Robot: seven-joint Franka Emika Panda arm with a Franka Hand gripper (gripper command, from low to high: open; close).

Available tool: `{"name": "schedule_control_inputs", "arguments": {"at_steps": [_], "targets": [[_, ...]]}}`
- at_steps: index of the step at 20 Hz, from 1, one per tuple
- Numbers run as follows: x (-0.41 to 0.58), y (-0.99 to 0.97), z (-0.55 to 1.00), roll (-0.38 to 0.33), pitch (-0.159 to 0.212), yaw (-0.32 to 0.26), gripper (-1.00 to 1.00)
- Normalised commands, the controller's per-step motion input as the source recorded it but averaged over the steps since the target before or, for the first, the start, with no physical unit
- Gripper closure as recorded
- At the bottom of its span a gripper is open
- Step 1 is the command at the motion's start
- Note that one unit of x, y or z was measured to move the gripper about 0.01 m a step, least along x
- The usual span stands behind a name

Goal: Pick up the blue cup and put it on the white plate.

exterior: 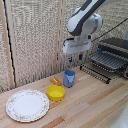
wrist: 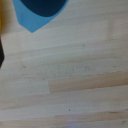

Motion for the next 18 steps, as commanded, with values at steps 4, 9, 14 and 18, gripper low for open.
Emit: {"name": "schedule_control_inputs", "arguments": {"at_steps": [4, 9, 14, 18], "targets": [[0.001, -0.23, -0.42, -0.026, 0.090, 0.053, -1.00], [0.055, -0.28, -0.41, -0.033, 0.086, 0.063, -1.00], [0.248, -0.29, -0.33, -0.051, 0.046, 0.090, -1.00], [0.339, -0.15, -0.16, -0.057, 0.000, 0.066, -1.00]]}}
